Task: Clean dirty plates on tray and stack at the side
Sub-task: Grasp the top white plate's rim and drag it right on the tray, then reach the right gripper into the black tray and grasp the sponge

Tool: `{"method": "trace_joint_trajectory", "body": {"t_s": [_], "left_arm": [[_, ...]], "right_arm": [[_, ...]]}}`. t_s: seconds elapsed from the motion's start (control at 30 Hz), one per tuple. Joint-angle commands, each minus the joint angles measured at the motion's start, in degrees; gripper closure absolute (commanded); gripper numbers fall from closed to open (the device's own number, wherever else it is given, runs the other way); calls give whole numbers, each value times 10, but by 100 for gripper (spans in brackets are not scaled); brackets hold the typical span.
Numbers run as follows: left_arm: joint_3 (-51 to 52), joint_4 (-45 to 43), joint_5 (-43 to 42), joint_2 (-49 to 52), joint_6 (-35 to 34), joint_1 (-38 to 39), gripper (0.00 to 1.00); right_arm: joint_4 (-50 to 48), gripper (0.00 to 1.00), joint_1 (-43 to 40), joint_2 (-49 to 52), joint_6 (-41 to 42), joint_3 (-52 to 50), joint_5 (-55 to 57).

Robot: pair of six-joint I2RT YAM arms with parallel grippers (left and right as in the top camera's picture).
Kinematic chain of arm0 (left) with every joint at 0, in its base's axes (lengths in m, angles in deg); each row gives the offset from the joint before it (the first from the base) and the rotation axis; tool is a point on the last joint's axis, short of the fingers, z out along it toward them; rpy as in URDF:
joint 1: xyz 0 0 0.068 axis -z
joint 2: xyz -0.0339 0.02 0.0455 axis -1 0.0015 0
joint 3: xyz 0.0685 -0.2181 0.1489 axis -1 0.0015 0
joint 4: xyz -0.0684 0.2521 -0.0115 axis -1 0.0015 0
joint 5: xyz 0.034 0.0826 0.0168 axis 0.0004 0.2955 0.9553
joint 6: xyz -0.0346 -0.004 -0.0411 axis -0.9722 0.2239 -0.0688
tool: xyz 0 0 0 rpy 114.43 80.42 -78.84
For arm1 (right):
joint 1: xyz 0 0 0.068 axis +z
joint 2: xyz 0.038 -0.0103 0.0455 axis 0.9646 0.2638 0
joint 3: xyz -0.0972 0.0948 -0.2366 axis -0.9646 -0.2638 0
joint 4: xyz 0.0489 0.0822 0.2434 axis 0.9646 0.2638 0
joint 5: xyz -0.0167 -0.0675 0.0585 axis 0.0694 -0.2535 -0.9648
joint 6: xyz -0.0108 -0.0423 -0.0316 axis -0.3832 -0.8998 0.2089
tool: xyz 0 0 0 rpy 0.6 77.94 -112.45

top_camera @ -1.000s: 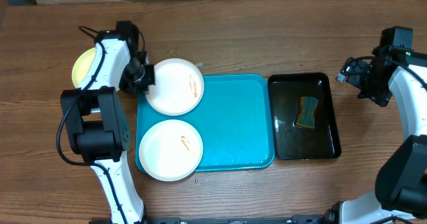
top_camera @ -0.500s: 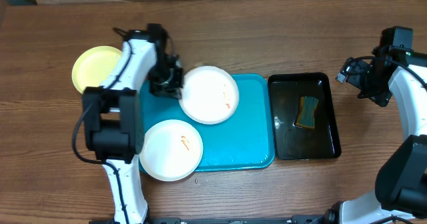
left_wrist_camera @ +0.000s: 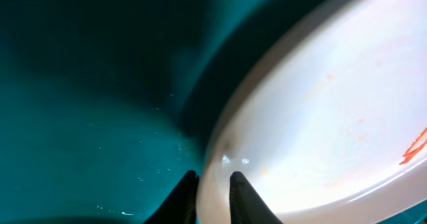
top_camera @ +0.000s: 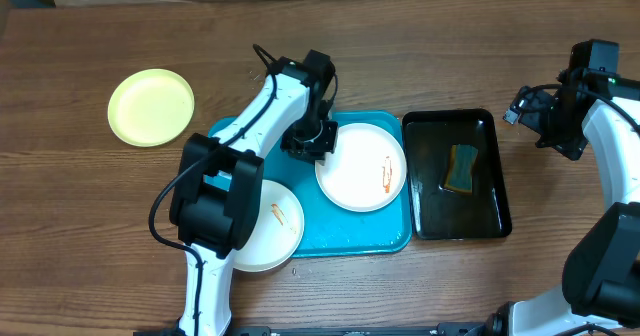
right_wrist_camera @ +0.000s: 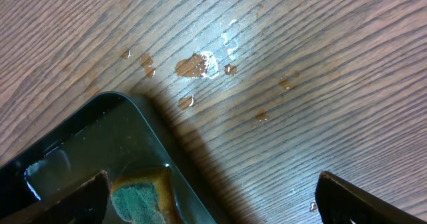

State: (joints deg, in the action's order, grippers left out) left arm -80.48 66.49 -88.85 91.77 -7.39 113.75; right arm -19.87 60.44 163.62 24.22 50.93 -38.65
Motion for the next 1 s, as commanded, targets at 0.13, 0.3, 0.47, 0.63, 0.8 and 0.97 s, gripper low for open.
{"method": "trace_joint_trajectory", "body": {"t_s": [0.13,0.3,0.47,0.63,0.8,0.97], "left_arm": [[5,-26,40,-17,-41,9,73],[7,-35,56,-17,-41,9,76],[26,-45,78,-17,-42,9,79],[47,-54,81,-17,-42,9,96],[47,-47,79,-17,-59,-7,96],[47,-27,61,-17,-58,-28,94]], "right_arm": [[-3,0,-3,0,2,7,-1],[-3,0,-3,0,2,7,-1],[-3,0,-3,0,2,7,-1],[-3,0,-3,0,2,7,-1],[-13,0,-3,0,3,7,-3],[-16,0,-3,0,2,7,-146]]}}
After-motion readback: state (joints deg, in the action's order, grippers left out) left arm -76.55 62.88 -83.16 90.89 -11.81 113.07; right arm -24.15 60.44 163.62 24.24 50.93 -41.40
